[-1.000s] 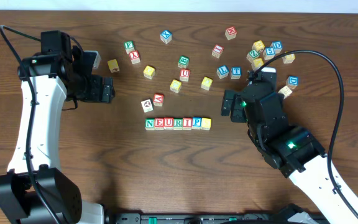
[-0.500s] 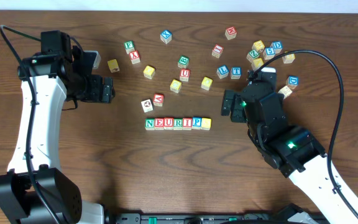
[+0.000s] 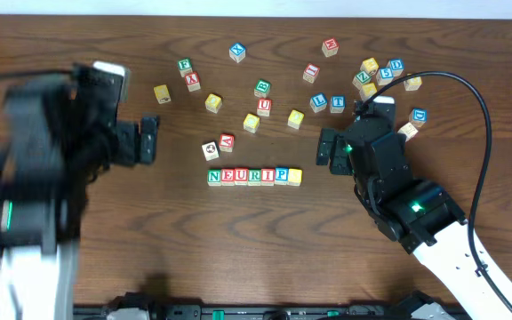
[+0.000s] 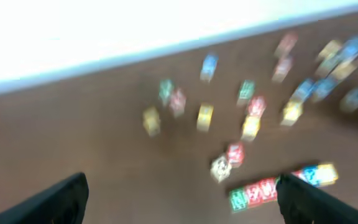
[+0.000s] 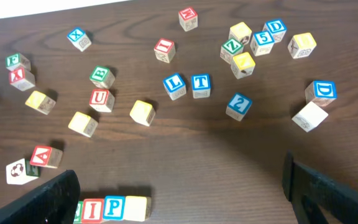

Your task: Spell out NEURIPS

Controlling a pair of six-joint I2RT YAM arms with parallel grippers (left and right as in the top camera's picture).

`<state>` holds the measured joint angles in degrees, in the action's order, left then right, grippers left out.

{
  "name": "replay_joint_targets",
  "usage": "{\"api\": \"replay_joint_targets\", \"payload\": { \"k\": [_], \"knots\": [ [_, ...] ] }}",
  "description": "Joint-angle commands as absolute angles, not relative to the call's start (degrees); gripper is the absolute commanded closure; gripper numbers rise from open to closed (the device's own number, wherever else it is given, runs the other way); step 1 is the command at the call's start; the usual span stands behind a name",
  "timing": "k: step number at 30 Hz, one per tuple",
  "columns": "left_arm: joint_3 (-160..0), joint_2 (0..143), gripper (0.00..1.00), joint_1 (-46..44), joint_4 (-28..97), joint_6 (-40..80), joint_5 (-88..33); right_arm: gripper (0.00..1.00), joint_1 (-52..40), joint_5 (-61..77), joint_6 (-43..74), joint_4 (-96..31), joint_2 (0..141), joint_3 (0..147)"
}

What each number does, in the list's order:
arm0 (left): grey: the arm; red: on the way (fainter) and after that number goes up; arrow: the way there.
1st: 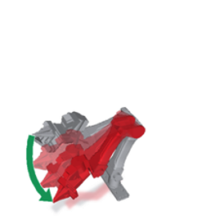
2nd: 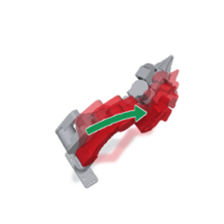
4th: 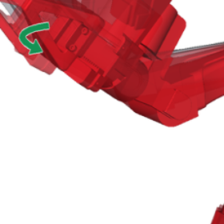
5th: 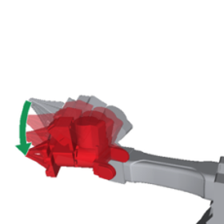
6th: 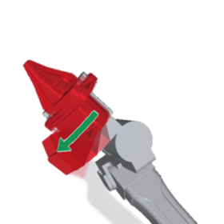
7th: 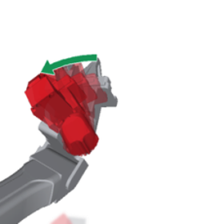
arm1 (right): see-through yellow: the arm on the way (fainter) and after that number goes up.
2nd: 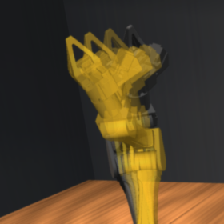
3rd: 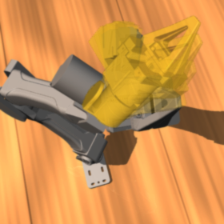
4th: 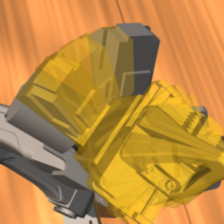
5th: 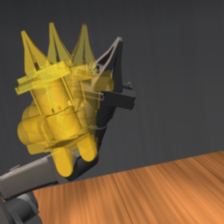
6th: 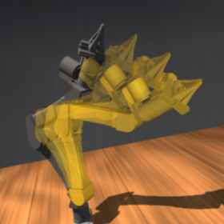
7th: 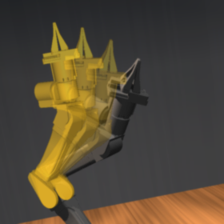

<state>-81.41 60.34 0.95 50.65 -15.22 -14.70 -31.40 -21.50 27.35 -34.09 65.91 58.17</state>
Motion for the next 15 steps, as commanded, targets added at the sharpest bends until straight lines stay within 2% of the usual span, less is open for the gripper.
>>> {"api": "replay_joint_targets", "payload": {
  "k": [1,9,15],
  "knots": [
    [-77.21,48.53,0.05,-2.13,46.04,-15.16,-14.59,0.01,-31.38,-22.35,26.5,-34.13,65.91,58.92],
    [-66.65,25.91,0.05,-2.55,34.61,-15.25,-14.35,0.01,-31.38,-22.35,26.5,-34.15,65.91,58.92],
    [-52.1,12.84,0.05,-2.55,22.92,-15.25,-14.35,0.01,-31.38,-22.35,26.5,-34.13,65.91,58.92]
  ]
}}
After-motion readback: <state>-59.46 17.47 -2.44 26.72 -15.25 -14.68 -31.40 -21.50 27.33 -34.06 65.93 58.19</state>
